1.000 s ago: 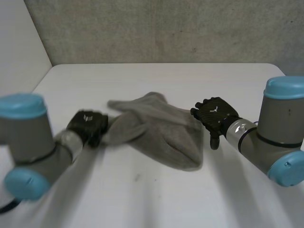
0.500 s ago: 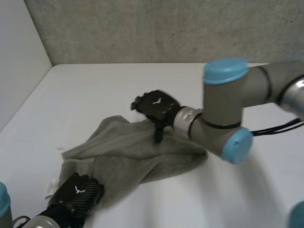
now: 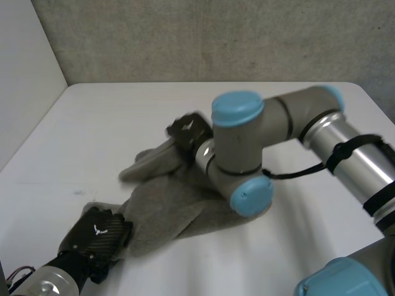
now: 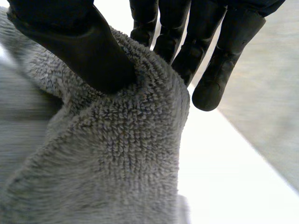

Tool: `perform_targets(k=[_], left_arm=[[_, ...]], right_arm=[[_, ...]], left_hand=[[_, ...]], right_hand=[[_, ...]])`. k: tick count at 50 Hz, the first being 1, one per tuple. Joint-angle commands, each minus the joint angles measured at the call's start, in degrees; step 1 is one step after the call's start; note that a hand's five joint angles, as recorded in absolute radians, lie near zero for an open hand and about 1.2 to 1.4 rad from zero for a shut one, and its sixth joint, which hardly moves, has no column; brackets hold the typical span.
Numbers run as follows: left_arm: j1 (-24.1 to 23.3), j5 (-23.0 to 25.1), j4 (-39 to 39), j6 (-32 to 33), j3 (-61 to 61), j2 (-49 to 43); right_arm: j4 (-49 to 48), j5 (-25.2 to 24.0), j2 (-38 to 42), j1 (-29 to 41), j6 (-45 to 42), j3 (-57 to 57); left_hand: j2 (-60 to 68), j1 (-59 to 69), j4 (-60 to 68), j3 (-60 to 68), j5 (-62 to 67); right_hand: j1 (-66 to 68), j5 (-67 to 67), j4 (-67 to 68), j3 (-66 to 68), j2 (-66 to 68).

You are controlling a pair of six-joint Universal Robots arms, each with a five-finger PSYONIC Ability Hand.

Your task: Fold the towel.

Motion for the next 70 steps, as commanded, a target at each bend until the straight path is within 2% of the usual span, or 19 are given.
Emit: perform_targets(k=[1,7,9,15,23,26,27,28,29,30,31,32,33,34,35,40,52,62,70], left_arm=[[0.11,0.08,2.15,-1.21,2.97,-0.29],[-0.24,0.08,5.32,-5.43,5.87,-1.17],[-0.68,0.08,5.85,-6.41,6.23,-1.96],[-4.02,0.08,6.11,-8.16,7.28,-4.78],[-5.34,0.26,5.32,-7.99,5.87,-4.16],[-5.52,0.61,3.92,-7.46,4.73,-3.55],[-5.6,0.87,2.78,-7.37,4.38,-3.2],[-5.6,0.87,2.77,-7.37,4.38,-3.19],[-5.86,1.31,1.12,-7.02,4.29,-2.67],[-5.95,1.92,-1.07,-6.59,4.29,-2.14],[-5.95,2.8,-3.7,-6.06,4.55,-1.7],[-5.95,2.81,-3.73,-6.05,4.56,-1.7],[-5.87,3.5,-6.43,-5.62,5.17,-1.53],[-5.87,3.51,-6.46,-5.61,5.17,-1.52],[-5.52,4.29,-9.07,-5.09,5.95,-1.35],[-5.43,5.0,-12.25,-5.09,11.04,0.14],[-3.58,4.83,-12.17,-9.74,26.09,-1.08],[-3.67,4.39,-14.45,-18.97,38.73,-22.59],[-3.67,4.04,-19.01,-22.48,45.85,-33.06]], right_arm=[[5.47,7.0,-10.68,-5.46,-6.48,5.46],[8.9,5.86,-23.51,-11.61,-10.79,26.2],[8.72,2.8,-30.59,-15.37,-13.06,39.31],[9.78,-1.52,-40.99,-20.92,-20.08,61.13],[10.39,-2.76,-50.31,-26.81,-29.93,75.24],[10.39,-3.02,-51.38,-27.69,-30.56,75.77],[10.39,-3.37,-51.9,-28.39,-30.91,75.77],[10.39,-3.81,-52.16,-29.18,-31.0,75.42],[10.39,-3.81,-52.17,-29.19,-31.0,75.42],[10.31,-4.68,-52.25,-30.15,-31.0,74.81],[9.78,-5.21,-52.34,-30.59,-30.39,73.59],[9.78,-5.22,-52.34,-30.6,-30.39,73.58],[9.26,-6.09,-52.34,-30.68,-29.52,71.92],[8.38,-7.23,-52.34,-30.77,-27.33,70.17],[8.37,-7.24,-52.34,-30.77,-27.31,70.15],[5.04,-9.69,-52.34,-29.28,-14.51,64.1],[-2.25,-11.02,-48.05,-21.12,-7.36,61.54],[-3.23,-6.1,-42.15,-15.04,-7.53,62.85],[-8.77,-3.2,-41.45,-13.02,-8.85,66.81]], left_hand=[[9.97,9.25,9.93,9.9,9.16],[9.97,9.25,9.93,9.9,9.16],[9.97,9.25,9.93,9.9,9.16],[9.97,9.25,9.93,9.9,9.16],[9.46,8.75,9.43,9.4,8.66],[8.29,7.57,8.25,8.22,7.48],[4.96,4.24,4.92,4.89,4.15],[4.92,4.2,4.89,4.85,4.12],[-1.74,-2.46,-1.78,-1.81,-2.55],[-12.3,-13.02,-12.33,-12.37,-13.1],[-28.89,-29.61,-28.92,-28.96,-29.7],[-29.05,-29.77,-29.09,-29.12,-29.86],[-47.04,-47.76,-47.08,-47.11,-47.85],[-47.22,-47.94,-47.26,-47.29,-48.03],[-56.69,-57.41,-56.73,-56.76,-57.5],[-56.69,-57.41,-56.73,-56.76,-57.5],[-56.69,-57.41,-56.73,-56.76,-57.5],[-56.14,-56.86,-56.17,-56.21,-56.95],[-49.94,-50.66,-49.98,-50.01,-50.75]], right_hand=[[4.01,3.74,3.57,4.43,4.23],[4.01,3.74,3.57,4.43,4.23],[4.01,3.74,3.57,4.43,4.23],[4.01,3.74,3.57,4.43,4.23],[4.01,3.74,3.57,4.43,4.23],[-5.01,-5.29,-5.45,-4.59,-4.79],[-18.67,-18.94,-19.11,-18.25,-18.45],[-42.62,-42.89,-43.06,-42.2,-42.4],[-42.86,-43.13,-43.3,-42.44,-42.64],[-65.99,-66.26,-66.43,-65.57,-65.77],[-65.99,-66.26,-66.43,-65.57,-65.77],[-65.99,-66.26,-66.43,-65.57,-65.77],[-65.99,-66.26,-66.43,-65.57,-65.77],[-65.99,-66.26,-66.43,-65.57,-65.77],[-65.99,-66.26,-66.43,-65.57,-65.77],[-65.99,-66.26,-66.43,-65.57,-65.77],[-65.99,-66.26,-66.43,-65.57,-65.77],[-65.99,-66.26,-66.43,-65.57,-65.77],[-65.99,-66.26,-66.43,-65.57,-65.77]])
